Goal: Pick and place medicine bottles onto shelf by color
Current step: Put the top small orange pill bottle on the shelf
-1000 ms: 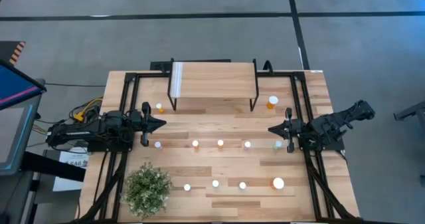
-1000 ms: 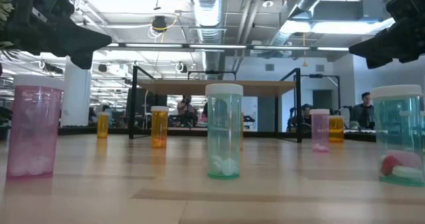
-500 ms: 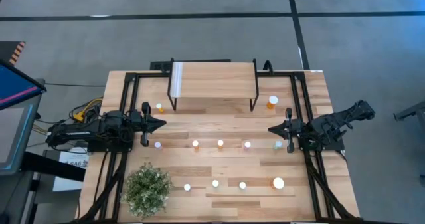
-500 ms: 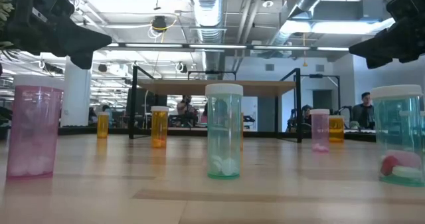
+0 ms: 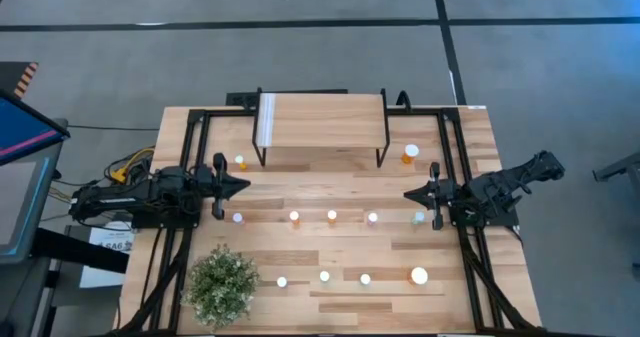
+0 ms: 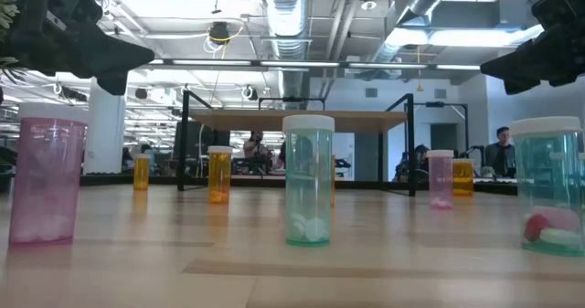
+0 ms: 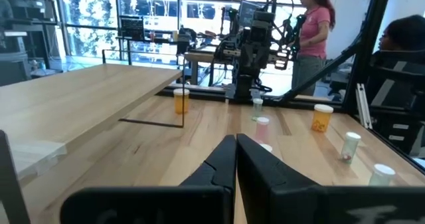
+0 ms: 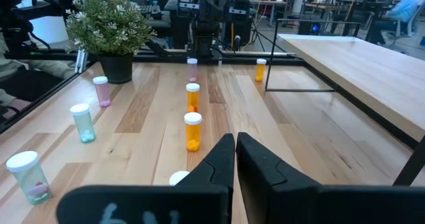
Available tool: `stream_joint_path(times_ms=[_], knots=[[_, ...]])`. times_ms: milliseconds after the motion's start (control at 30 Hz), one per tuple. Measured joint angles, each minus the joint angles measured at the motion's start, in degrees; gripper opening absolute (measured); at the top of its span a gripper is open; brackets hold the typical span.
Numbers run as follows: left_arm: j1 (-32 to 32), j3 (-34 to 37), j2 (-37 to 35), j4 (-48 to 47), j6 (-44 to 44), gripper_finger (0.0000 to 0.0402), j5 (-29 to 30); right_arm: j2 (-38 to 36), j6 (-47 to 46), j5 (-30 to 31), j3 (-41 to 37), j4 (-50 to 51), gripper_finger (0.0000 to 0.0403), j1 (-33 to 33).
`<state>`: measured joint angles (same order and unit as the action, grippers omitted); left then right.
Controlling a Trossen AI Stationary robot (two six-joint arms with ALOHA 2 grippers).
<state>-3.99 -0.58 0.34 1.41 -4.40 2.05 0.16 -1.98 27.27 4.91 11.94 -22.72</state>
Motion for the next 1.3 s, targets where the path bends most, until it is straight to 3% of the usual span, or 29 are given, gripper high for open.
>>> stream_joint_path(times_ms=[400, 833, 1133, 1300], knots=[[-0.02, -4.19, -0.02, 1.26, -8.4, 0.0, 3.86, -0.02, 0.0, 0.02, 0.02, -0.02, 0.0042, -0.01], [-0.02, -14.02, 0.06, -13.76, -10.24, 0.0, 11.32, -0.02, 0.0, 0.02, 0.0, -0.13, 0.0042, 0.0], [0.15, -15.99, 1.01, -27.39, -20.37, 0.0, 12.56, -0.02, 0.0, 0.01, 0.0, -0.2, 0.0042, 0.0], [1.93, -16.0, 4.78, -27.48, -27.54, 0.0, 12.27, -0.01, 0.0, 0.02, 0.0, -0.24, 0.0042, -0.01]])
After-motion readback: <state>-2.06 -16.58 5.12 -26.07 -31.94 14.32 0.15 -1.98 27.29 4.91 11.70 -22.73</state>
